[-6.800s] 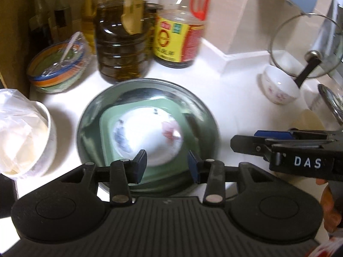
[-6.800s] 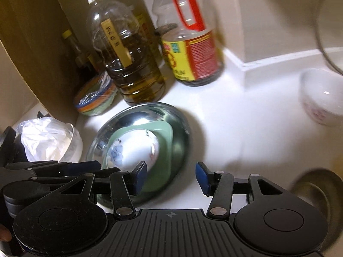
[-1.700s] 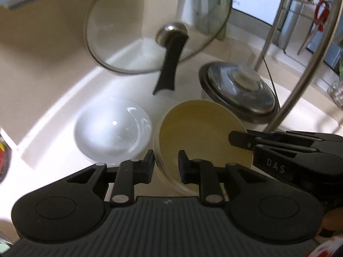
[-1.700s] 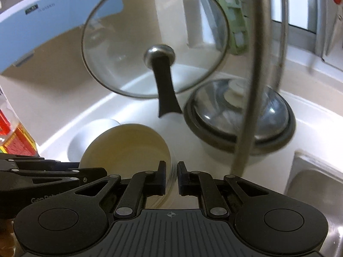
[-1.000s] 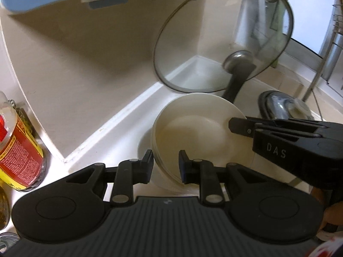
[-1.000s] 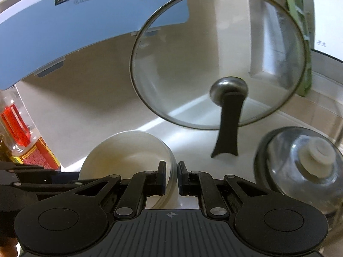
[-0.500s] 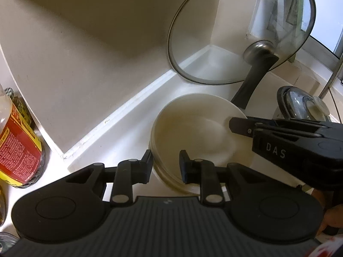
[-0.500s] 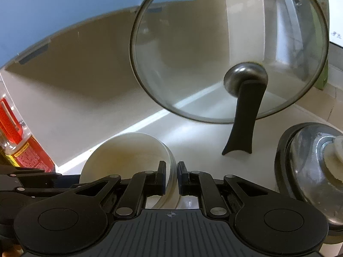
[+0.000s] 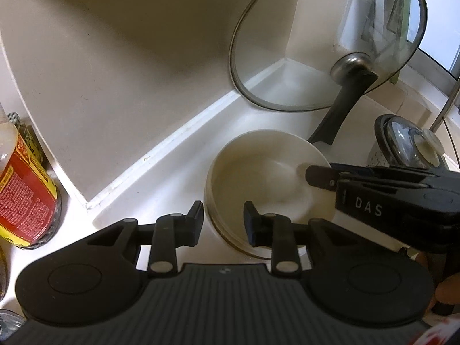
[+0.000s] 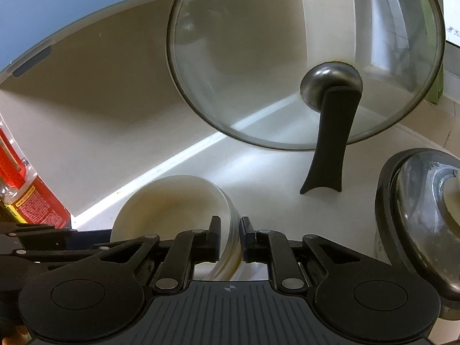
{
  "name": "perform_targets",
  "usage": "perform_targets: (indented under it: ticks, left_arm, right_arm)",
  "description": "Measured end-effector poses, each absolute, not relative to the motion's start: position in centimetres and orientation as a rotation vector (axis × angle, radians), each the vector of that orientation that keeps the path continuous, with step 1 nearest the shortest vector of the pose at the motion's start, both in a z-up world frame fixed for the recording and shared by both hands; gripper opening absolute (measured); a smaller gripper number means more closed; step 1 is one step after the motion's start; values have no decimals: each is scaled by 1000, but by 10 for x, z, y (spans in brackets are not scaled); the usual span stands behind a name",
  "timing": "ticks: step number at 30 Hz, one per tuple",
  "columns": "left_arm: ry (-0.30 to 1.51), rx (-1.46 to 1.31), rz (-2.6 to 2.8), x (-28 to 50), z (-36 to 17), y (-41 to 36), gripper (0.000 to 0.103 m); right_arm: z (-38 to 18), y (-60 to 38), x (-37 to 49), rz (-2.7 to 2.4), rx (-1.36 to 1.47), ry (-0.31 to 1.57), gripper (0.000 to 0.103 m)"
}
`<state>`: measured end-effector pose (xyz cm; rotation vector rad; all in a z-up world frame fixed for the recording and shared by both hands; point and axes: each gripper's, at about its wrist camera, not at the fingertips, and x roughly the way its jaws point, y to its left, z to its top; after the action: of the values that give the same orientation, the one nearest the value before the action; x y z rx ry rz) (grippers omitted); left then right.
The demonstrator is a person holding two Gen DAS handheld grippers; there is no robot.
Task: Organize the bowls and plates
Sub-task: 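Lift the cream bowl with the right tool and carry it over the white floral bowl, then lower the cream bowl into the white floral bowl and open the right tool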
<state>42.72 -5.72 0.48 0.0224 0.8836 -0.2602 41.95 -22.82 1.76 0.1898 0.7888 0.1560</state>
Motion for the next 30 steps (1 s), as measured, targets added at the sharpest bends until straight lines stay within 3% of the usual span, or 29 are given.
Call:
perform_targets:
  ticks: [2,3,30]
  left_arm:
    - [882,17,-256,426,6,-55,26]
    - [882,13,-254,425,6,-54,26]
    - [831,-13,-294,366,40,-41,38]
  right_arm:
    - [18,-230,415,149,203,776,40]
    - [19,-231,413,149,209,769,41]
    - [45,-241,348,163,280,776,41]
